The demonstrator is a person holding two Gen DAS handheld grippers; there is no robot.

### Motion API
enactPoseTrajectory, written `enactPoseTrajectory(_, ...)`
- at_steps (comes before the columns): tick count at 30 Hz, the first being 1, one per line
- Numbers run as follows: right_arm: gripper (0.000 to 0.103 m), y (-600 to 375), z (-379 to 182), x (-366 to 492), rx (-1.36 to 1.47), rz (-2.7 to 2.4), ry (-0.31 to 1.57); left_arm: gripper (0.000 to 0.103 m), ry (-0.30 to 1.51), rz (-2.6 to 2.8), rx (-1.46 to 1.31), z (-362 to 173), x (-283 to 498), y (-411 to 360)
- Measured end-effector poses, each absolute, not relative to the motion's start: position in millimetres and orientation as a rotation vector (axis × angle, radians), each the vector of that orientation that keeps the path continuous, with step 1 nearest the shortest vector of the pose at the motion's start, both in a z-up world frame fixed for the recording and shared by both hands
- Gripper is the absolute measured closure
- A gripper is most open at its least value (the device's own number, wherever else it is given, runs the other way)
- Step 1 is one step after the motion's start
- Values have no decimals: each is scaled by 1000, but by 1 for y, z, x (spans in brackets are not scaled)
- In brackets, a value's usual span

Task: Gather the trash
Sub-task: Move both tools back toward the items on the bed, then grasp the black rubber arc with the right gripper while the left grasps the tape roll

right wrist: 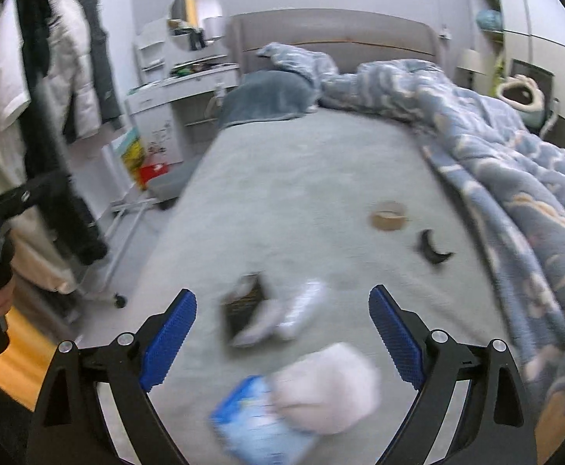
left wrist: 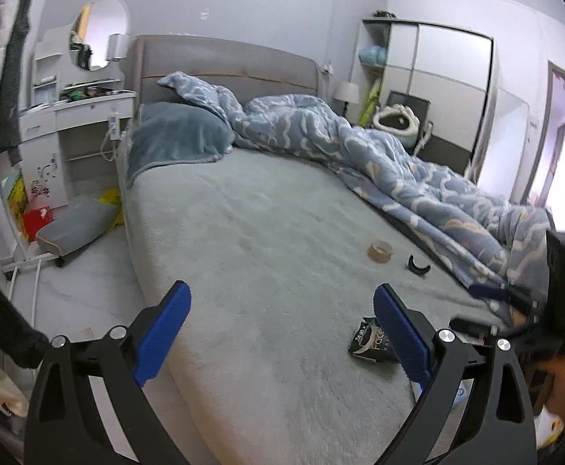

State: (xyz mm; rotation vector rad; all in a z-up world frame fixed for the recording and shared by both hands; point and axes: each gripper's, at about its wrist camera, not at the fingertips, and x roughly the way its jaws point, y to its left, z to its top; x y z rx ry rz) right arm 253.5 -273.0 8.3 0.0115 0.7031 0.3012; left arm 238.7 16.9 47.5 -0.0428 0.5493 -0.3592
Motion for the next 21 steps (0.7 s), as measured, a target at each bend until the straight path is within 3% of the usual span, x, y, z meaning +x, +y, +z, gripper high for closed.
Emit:
enactPoseTrajectory(13,12,-341,-1,309,0,220,695,6,594,-443,-1,22,290,-34)
enactPoseTrajectory(16,29,-351,-10,327,-3,215,708,6,594,-483,-30,17,300,-42)
enactPoseTrajectory(21,34,-363,-22,355,0,272,728,6,645,-510,-73,1,324,-54)
